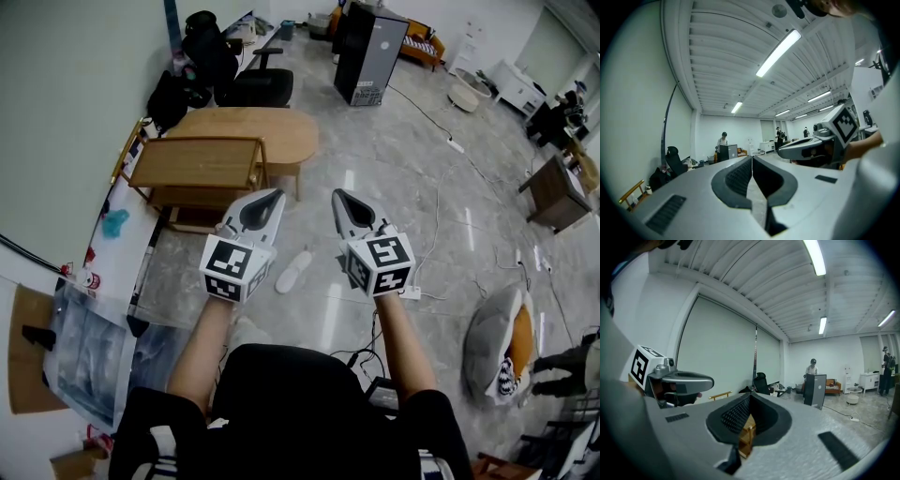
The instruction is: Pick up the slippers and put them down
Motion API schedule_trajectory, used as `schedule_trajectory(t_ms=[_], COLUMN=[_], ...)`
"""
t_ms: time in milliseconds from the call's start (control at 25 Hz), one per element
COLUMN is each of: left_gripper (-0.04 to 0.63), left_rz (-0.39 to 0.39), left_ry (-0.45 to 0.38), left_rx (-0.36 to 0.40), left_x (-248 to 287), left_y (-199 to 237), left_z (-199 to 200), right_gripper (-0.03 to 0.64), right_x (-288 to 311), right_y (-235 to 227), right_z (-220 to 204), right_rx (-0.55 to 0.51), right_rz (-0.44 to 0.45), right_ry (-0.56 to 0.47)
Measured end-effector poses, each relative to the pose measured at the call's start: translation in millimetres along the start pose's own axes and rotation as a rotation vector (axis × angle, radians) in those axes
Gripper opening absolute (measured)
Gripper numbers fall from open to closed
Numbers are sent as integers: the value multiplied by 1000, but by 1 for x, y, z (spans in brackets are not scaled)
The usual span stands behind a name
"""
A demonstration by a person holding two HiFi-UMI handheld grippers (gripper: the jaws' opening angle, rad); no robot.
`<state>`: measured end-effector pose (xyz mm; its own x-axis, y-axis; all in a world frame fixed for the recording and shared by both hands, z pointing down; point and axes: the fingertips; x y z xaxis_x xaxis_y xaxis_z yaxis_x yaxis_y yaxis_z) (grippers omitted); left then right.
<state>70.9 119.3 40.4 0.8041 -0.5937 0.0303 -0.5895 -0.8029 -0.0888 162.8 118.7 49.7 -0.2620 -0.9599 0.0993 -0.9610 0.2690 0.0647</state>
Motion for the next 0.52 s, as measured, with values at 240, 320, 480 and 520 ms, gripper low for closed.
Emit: schedule_trajectory(t_ms=[240, 320, 480, 520], left_gripper=[8, 8, 8, 8], left_rz=[11, 11, 10, 10], left_ry=[1, 1, 3, 3], left_rx=[5, 6, 6, 6], left_x=[3, 4, 7, 8], left_y=[1, 0, 2, 3], left_z=[0, 0, -1, -1], right_gripper=[-2, -2, -2, -2], right_x=[2, 3, 6, 7], right_y=[-1, -1, -1, -1], right_z=[0, -1, -2, -2], right_rx=[-7, -9, -9, -9], right_rz=[13, 16, 20, 21], right_ry=[-3, -2, 1, 1])
Point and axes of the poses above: the fingertips, and each gripper's own axes: x forward along the fingers, y to its left, z out of its top, and after that the axes turned 9 degrees about -z, right-handed
